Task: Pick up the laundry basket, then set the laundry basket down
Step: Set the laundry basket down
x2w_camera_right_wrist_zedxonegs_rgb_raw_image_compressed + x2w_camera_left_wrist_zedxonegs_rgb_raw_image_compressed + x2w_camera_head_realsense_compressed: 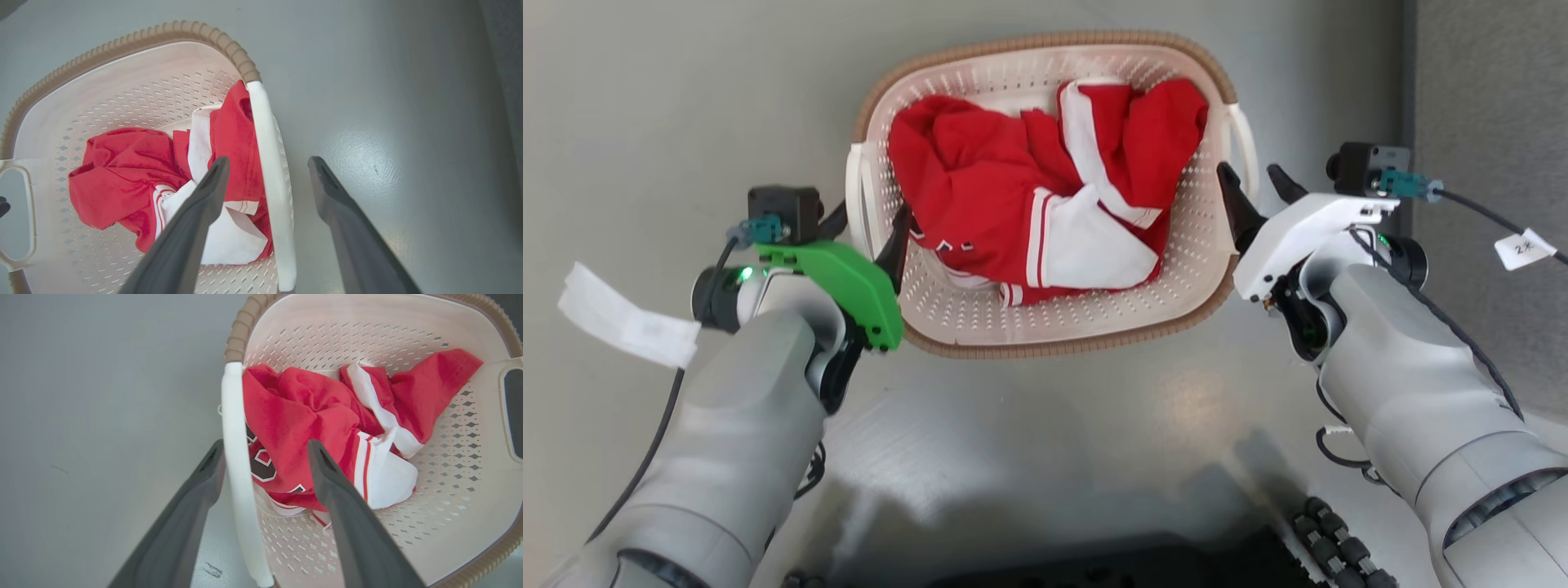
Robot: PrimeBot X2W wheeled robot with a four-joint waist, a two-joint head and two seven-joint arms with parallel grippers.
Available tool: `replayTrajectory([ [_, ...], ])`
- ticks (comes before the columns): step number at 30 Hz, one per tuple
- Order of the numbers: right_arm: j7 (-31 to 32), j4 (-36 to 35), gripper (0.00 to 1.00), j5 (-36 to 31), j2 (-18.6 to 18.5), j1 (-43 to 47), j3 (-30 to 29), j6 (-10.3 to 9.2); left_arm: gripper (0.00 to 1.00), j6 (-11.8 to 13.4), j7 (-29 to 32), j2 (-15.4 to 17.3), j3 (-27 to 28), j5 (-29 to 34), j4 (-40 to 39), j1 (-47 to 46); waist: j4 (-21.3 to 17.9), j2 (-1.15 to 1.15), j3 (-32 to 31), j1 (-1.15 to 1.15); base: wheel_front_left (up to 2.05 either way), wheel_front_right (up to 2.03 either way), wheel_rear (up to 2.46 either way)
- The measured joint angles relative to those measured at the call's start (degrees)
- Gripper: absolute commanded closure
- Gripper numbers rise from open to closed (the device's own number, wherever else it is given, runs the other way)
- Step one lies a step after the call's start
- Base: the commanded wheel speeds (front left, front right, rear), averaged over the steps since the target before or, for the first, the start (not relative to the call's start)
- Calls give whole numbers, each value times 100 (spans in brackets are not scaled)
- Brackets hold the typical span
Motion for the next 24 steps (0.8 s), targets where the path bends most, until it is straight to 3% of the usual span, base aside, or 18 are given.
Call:
replayTrajectory([
  [9,0,-34,0,-243,8,160,148,3,0,0,0,91,208,-101,-198,298,-69,0,-532,0,0,0,0],
  [24,0,-898,0,-428,-64,525,-374,29,0,0,0,333,726,-88,-826,862,-122,0,-1596,0,0,0,0],
])
